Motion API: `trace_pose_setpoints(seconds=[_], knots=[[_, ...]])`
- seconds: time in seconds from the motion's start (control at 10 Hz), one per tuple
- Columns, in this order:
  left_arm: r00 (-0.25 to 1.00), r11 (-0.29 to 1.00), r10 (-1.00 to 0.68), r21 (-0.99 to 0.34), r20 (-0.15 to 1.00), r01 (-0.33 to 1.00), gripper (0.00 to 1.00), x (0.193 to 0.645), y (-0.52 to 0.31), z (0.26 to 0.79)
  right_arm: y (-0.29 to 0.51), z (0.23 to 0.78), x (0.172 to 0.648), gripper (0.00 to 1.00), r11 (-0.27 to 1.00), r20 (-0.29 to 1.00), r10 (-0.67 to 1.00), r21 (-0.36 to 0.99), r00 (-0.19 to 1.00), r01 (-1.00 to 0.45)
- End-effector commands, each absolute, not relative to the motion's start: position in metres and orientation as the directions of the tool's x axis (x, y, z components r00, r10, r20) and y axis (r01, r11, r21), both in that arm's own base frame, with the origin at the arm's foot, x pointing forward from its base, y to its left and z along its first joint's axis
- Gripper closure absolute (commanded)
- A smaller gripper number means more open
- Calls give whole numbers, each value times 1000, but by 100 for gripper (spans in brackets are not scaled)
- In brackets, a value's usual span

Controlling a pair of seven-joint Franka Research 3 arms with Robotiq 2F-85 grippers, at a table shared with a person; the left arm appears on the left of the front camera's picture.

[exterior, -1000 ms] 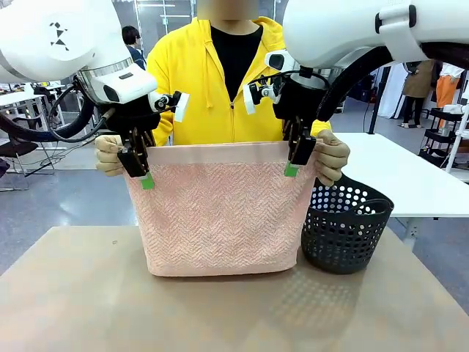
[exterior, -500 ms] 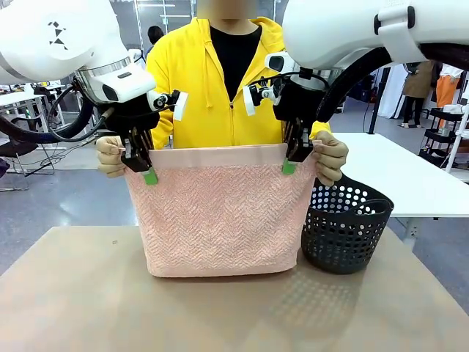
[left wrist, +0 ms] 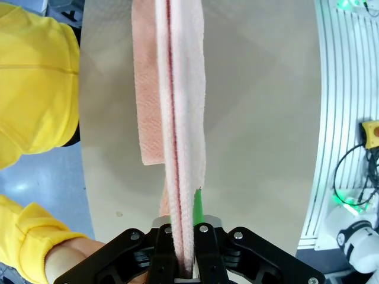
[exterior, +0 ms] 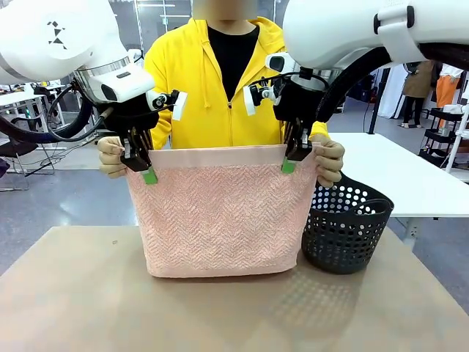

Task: Fold the towel.
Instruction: Release the end of the 100 cm Hotel Towel you were holding and grab the top end of the folded side, then release the end of the 100 cm Hotel Towel you were holding.

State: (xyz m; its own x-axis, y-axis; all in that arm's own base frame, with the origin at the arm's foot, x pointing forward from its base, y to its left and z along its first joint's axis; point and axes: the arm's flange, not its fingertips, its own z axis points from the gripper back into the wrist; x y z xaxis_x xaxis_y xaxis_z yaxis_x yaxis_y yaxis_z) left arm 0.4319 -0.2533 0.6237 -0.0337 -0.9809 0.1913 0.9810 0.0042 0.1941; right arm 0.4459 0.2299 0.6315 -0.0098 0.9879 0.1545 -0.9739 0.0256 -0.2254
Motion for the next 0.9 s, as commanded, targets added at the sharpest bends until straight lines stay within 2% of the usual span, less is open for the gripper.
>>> trace_pose_setpoints(seconds=[0.0, 0.8], knots=[[-15, 24, -980, 193, 196, 981, 100, 433, -253, 623, 232, 633, 444, 100, 13, 142, 990, -234, -21, -972], [-15, 24, -980, 193, 196, 981, 100, 433, -253, 623, 232, 633, 444, 100, 13, 142, 990, -234, -21, -972]])
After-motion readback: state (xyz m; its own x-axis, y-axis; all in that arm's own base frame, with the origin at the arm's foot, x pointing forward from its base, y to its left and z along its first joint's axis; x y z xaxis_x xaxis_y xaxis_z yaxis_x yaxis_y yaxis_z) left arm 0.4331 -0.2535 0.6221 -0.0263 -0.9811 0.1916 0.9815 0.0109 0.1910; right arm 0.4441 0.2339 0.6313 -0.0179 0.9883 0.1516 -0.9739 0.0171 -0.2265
